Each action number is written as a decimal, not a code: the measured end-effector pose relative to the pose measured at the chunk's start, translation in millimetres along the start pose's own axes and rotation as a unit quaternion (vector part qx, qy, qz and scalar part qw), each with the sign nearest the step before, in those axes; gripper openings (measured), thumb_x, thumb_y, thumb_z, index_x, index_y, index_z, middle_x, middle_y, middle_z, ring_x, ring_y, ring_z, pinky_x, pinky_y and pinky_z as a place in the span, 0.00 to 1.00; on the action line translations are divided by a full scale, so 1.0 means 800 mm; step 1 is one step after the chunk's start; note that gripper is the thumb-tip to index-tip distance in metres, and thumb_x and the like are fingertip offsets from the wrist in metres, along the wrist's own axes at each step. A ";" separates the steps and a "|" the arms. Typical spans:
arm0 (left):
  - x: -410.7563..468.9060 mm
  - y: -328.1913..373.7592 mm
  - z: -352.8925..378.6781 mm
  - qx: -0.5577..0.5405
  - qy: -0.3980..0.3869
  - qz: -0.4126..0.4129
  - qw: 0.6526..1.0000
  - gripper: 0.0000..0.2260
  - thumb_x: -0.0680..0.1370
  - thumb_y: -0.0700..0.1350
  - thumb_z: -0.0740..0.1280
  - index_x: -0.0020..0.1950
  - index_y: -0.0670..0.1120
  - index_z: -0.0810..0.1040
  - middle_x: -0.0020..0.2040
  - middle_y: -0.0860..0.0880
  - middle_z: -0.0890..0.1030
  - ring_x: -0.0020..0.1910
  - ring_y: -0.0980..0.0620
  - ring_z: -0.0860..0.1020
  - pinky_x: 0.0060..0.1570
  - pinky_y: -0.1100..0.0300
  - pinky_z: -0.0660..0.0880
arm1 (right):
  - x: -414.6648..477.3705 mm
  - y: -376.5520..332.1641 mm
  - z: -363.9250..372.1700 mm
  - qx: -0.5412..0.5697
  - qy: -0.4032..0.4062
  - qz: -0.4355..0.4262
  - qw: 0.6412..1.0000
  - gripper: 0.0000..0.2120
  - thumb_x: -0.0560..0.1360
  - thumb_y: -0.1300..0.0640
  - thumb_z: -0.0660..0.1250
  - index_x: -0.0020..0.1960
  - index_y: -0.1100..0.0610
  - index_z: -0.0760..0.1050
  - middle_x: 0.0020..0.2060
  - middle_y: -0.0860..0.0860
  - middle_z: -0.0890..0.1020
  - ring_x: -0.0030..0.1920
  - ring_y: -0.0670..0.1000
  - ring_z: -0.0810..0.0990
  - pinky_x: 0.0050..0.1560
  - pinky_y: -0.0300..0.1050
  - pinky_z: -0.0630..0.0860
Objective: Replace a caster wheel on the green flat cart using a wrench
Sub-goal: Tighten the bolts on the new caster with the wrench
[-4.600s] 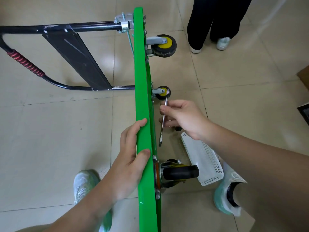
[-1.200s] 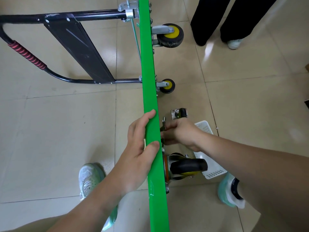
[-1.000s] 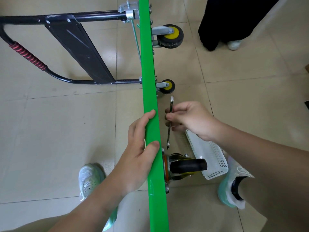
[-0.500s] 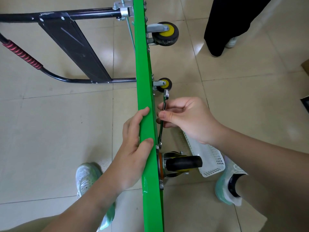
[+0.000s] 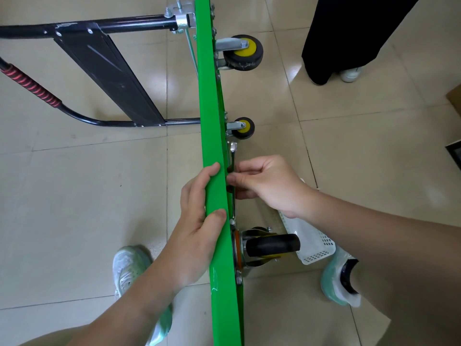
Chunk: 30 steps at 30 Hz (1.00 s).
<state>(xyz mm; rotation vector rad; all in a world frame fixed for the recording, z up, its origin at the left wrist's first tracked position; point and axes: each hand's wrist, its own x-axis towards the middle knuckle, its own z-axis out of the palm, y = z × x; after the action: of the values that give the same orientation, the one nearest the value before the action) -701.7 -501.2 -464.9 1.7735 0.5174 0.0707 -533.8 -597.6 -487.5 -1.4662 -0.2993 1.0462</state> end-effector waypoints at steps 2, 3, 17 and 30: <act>0.000 0.002 0.000 0.000 -0.002 -0.002 1.000 0.29 0.75 0.55 0.58 0.74 0.72 0.57 0.72 0.71 0.60 0.75 0.69 0.60 0.70 0.75 0.60 | -0.001 0.003 0.000 0.006 0.007 0.003 1.000 0.06 0.74 0.66 0.73 0.51 0.60 0.83 0.45 0.57 0.87 0.47 0.54 0.87 0.47 0.47 0.84; 0.001 0.002 0.000 0.000 -0.001 -0.003 1.000 0.29 0.76 0.52 0.58 0.74 0.72 0.57 0.72 0.69 0.60 0.75 0.70 0.60 0.69 0.75 0.60 | -0.001 0.004 0.000 0.011 0.008 0.004 1.000 0.07 0.74 0.67 0.73 0.51 0.60 0.83 0.44 0.56 0.88 0.47 0.54 0.87 0.47 0.48 0.84; 0.004 0.003 -0.004 -0.001 -0.017 -0.001 1.000 0.28 0.72 0.58 0.57 0.68 0.82 0.57 0.71 0.70 0.60 0.73 0.70 0.61 0.65 0.78 0.60 | 0.047 0.054 -0.013 0.047 0.019 0.186 0.981 0.15 0.77 0.61 0.72 0.59 0.69 0.78 0.49 0.62 0.86 0.47 0.59 0.87 0.50 0.49 0.84; 0.003 0.003 -0.001 -0.007 -0.006 -0.004 1.000 0.29 0.73 0.56 0.58 0.73 0.71 0.57 0.72 0.65 0.61 0.70 0.74 0.62 0.62 0.80 0.60 | 0.045 0.008 -0.030 0.074 0.073 0.098 0.990 0.02 0.78 0.64 0.69 0.48 0.63 0.80 0.39 0.56 0.86 0.41 0.55 0.86 0.46 0.48 0.84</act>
<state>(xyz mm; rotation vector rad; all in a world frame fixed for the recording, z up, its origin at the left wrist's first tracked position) -699.0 -499.7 -463.3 1.7569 0.5150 0.0587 -498.7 -588.7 -511.9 -1.4490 0.0276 1.0853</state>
